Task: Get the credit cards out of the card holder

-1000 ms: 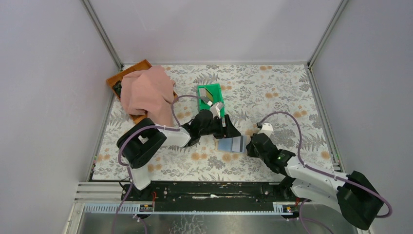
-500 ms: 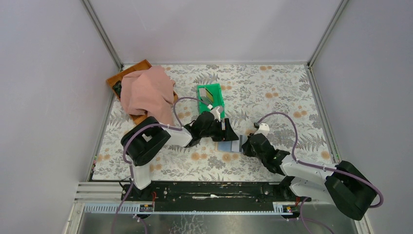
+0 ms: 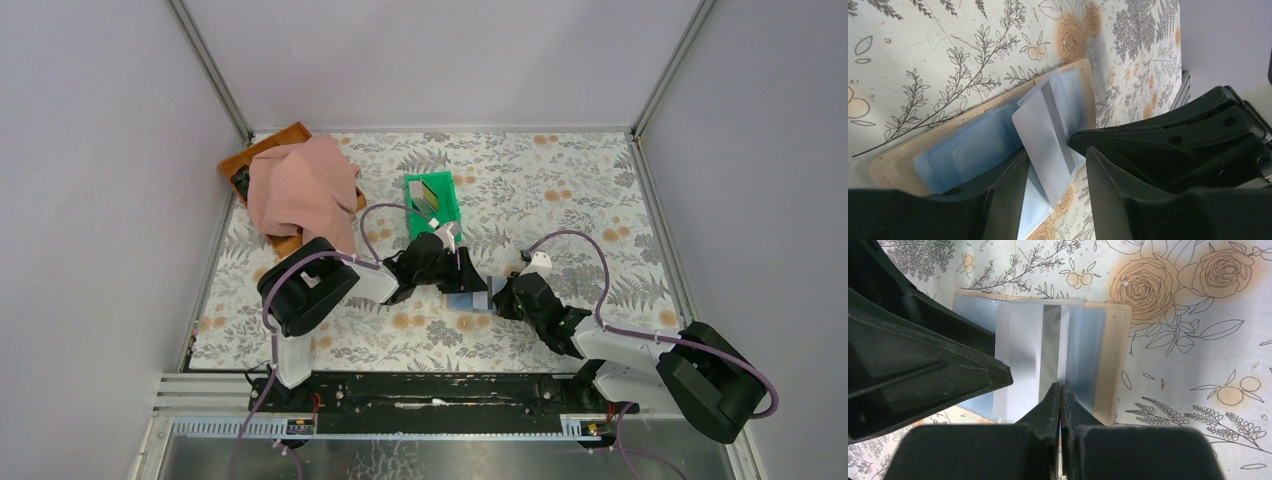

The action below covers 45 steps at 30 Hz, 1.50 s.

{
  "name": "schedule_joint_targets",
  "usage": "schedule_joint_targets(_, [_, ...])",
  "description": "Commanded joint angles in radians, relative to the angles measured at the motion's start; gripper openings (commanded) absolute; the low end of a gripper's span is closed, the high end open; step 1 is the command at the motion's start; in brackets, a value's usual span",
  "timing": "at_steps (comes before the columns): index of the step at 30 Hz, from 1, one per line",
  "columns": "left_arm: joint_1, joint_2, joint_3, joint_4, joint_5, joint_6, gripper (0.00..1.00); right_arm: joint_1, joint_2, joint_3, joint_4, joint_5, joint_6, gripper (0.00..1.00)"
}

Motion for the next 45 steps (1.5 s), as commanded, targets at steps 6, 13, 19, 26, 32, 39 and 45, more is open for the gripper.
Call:
schedule_joint_targets(6, [-0.018, 0.005, -0.022, 0.062, 0.025, -0.017, 0.40, -0.008, 0.026, -0.027, -0.034, -0.022, 0.007, 0.00])
schedule_joint_targets(13, [-0.007, -0.011, -0.044, 0.055, 0.015, -0.009, 0.14, -0.007, 0.037, -0.029, -0.030, -0.020, 0.009, 0.00])
schedule_joint_targets(19, [0.004, -0.022, -0.058, 0.057, 0.013, -0.012, 0.14, -0.009, 0.038, -0.031, -0.029, -0.019, 0.008, 0.00])
schedule_joint_targets(26, [0.020, -0.038, -0.072, 0.061, 0.021, -0.014, 0.34, -0.009, 0.043, -0.032, -0.028, -0.018, 0.009, 0.00])
schedule_joint_targets(32, [0.023, -0.043, -0.080, 0.066, 0.020, -0.016, 0.32, -0.009, 0.055, -0.031, -0.021, -0.018, 0.009, 0.00])
schedule_joint_targets(39, [0.034, -0.045, -0.093, 0.067, 0.016, -0.019, 0.22, -0.010, 0.061, -0.027, -0.020, -0.020, 0.004, 0.00])
schedule_joint_targets(45, [0.039, -0.025, -0.092, 0.091, 0.033, -0.040, 0.01, -0.012, 0.068, -0.026, -0.022, -0.016, 0.003, 0.00])
